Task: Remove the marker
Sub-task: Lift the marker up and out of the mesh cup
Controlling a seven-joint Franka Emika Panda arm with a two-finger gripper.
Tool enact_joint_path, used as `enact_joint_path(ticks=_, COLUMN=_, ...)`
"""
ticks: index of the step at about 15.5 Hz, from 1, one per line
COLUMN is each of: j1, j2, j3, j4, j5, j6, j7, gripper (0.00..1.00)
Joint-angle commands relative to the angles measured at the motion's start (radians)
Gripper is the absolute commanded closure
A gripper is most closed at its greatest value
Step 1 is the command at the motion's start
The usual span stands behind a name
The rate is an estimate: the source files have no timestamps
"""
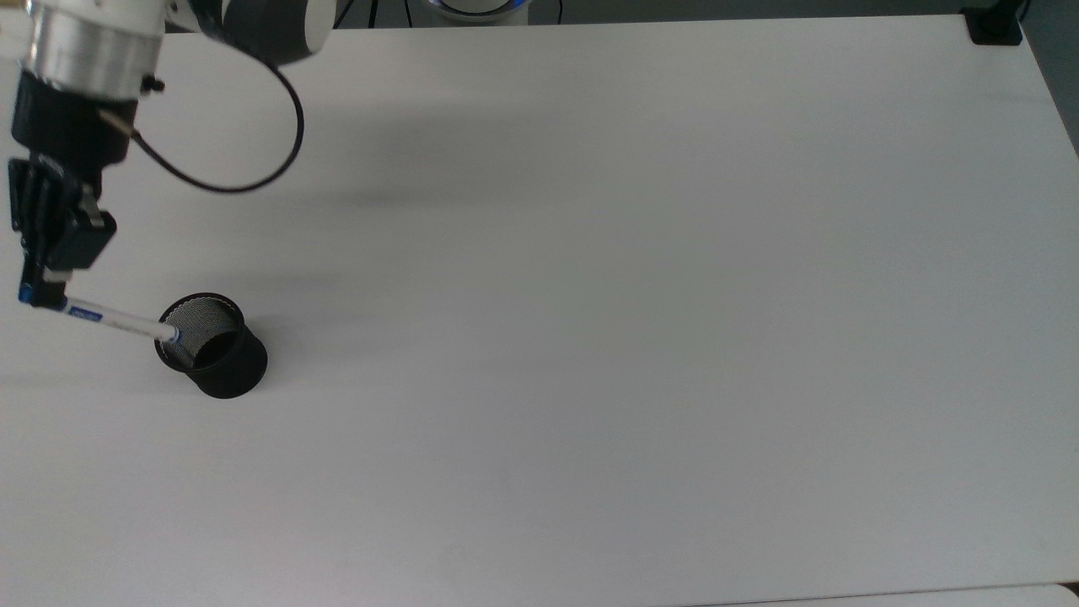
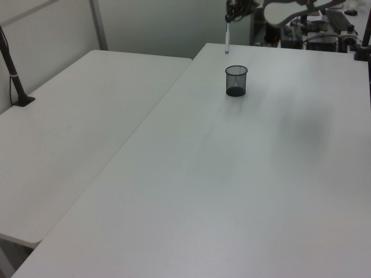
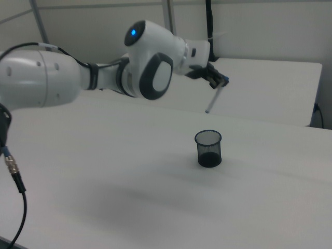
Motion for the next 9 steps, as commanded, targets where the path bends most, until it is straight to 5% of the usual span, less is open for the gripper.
enact_joint_path(ticks=1, j1=0.055, j2=-0.099, j3=-0.002, j4=-0.089, j5=-0.01, j6=-0.151, j7=-0.01, gripper=0.92)
enact_joint_path(ticks=9, j1=0.22, j2=-0.06, j3=0.125, j4=-0.135, j5=-0.01, j6=-0.569, j7=-0.318, gripper=0.89)
